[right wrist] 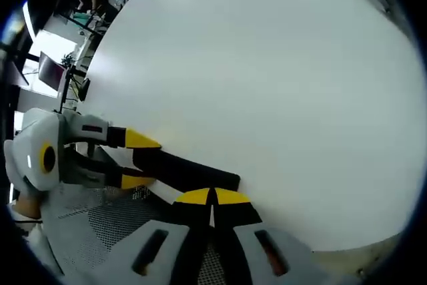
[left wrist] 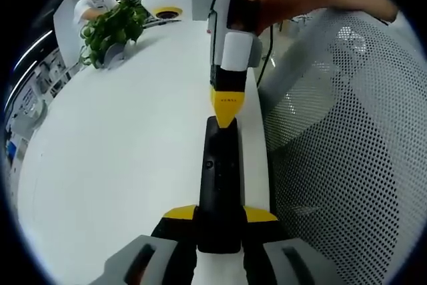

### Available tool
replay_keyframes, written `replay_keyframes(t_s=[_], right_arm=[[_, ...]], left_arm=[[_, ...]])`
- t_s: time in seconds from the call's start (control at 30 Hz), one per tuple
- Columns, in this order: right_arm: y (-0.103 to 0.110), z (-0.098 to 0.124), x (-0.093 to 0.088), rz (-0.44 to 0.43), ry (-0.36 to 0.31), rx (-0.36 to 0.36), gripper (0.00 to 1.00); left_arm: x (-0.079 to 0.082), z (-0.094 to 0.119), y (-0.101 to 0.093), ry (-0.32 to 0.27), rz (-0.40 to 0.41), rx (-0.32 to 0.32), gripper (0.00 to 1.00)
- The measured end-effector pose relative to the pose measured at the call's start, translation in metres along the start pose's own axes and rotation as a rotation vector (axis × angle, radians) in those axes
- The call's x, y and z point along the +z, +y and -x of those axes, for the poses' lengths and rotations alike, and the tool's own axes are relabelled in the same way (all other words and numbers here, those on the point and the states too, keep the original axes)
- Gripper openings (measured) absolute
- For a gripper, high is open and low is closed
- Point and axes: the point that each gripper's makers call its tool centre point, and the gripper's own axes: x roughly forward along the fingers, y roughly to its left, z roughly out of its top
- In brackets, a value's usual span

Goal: Press the specified remote control buttons in sequence, fully releasing each button before pressing the next.

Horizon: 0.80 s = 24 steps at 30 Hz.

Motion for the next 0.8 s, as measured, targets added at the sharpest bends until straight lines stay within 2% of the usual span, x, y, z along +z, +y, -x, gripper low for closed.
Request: replay_keyframes(t_s=[0.27,0.47,0.8], right_arm=[[0.0000,-0.0014,0.0017,-0.006,0.023,-0.010,0.00],[0.0010,-0.0015,0.0007,0.083,0.017,-0.066,0.00],[0.0004,0.0001,0.0002,0.105,-0.006,-0.068,0.00]], left_arm=[[-0.0002,0.0000,0.0004,-0.002,0.005,0.000,0.24],[0.0001,-0.0002,0.0006,-0.002,0.005,0.000,0.24],[0.0001,-0.0007,0.0002,0.011,-0.010,-0.008,0.25]])
